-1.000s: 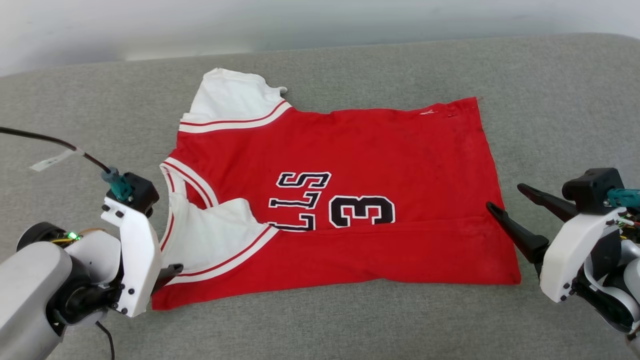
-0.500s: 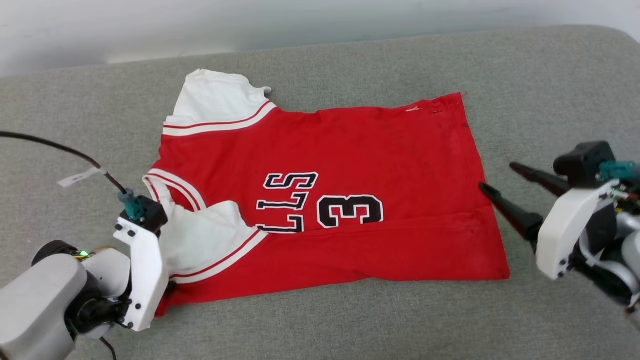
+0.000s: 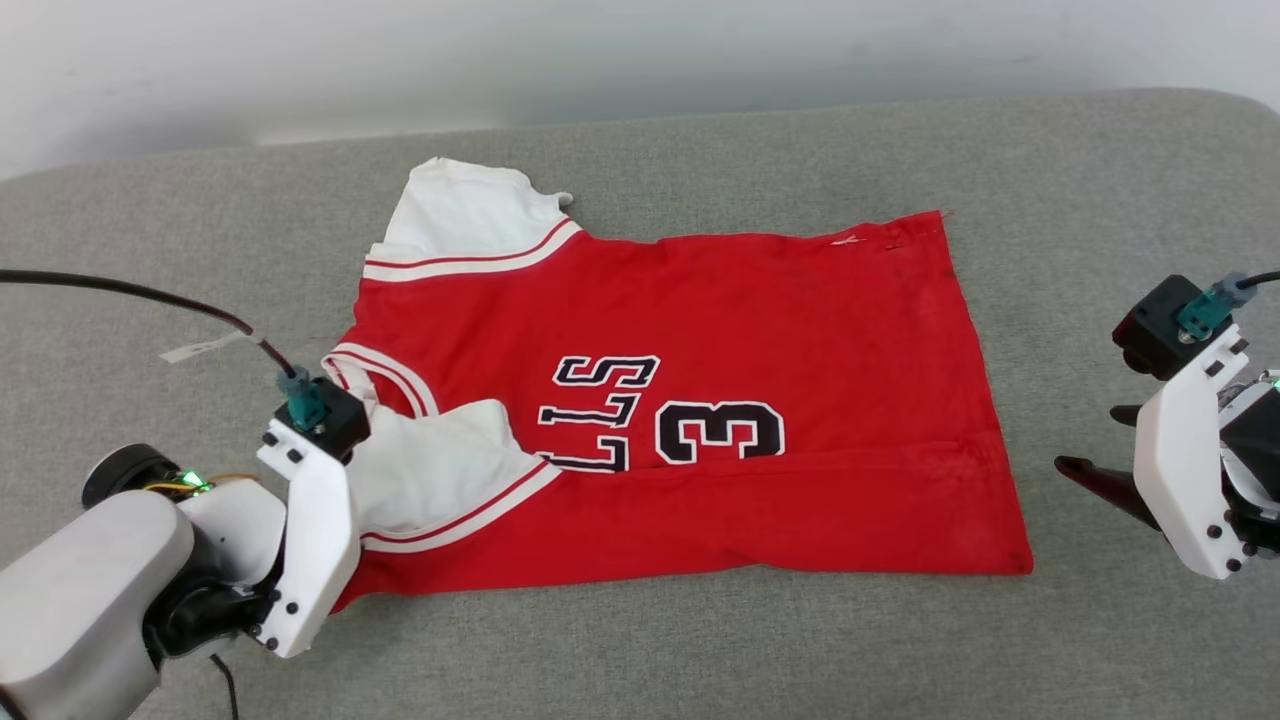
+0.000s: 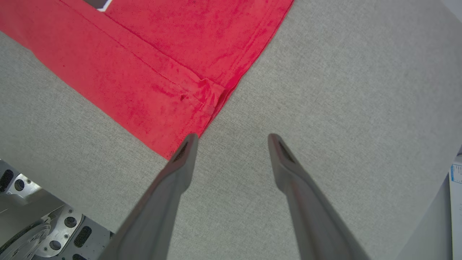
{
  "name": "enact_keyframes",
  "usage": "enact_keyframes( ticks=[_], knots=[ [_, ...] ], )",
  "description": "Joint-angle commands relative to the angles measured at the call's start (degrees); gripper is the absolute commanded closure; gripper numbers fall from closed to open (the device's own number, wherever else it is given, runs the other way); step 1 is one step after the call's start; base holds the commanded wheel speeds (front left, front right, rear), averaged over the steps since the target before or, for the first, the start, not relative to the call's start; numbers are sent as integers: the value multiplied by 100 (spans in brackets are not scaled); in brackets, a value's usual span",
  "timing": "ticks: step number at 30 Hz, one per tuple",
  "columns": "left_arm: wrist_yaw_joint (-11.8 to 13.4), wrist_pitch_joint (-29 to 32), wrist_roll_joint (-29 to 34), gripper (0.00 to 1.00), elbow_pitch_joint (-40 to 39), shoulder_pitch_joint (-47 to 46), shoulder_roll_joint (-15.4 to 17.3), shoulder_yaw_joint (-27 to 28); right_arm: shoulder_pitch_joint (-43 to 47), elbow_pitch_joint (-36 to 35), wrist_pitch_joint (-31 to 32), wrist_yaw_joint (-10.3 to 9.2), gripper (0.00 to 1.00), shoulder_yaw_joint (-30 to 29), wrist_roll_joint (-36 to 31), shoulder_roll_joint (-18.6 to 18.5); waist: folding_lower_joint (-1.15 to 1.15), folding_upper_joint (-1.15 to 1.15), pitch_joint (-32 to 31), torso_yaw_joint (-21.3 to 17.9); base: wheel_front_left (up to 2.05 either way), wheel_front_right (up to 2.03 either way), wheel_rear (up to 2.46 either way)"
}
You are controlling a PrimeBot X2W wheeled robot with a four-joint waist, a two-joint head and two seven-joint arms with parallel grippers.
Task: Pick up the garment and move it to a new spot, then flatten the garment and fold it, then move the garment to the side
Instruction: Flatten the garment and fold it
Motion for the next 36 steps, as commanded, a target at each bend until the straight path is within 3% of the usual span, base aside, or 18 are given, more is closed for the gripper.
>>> enact_keyframes(
  ticks=[1, 6, 17, 19, 20, 28, 36],
  knots=[
    [37, -4, 100, 100, -177, -120, -68, -38, -102, 91, 435, -4, 0, 207, 235, 125, 0, 0, 108, 77, 0, 0, 0],
    [41, 12, 157, 100, -276, -189, -103, -71, 22, 384, 575, -4, 0, 374, 350, 350, 0, 0, 235, 144, 0, 0, 0],
    [136, -164, 183, 100, -334, -22, -46, -55, 716, 1412, 130, -1, 0, 900, 505, 1180, 0, 0, 393, 177, 0, 0, 0],
    [157, -211, 149, 100, -335, 53, -10, -50, 673, 1477, -17, 5, 94, 927, 496, 1197, 0, 0, 360, 133, 0, 0, 0],
    [173, -238, 123, 100, -331, 97, -4, -47, 620, 1490, -96, 4, 100, 939, 466, 1180, 0, 0, 329, 113, 0, 0, 0],
    [273, -462, -81, 100, -443, 430, 129, 33, 250, 1053, -581, -4, 100, 929, 585, 630, 0, 0, -51, 62, 0, 0, 0],
    [437, -510, -304, 100, -962, 879, 430, 19, 552, 287, -595, -4, 100, 995, 846, -215, 0, 0, -311, 98, 0, 0, 0]
  ],
)
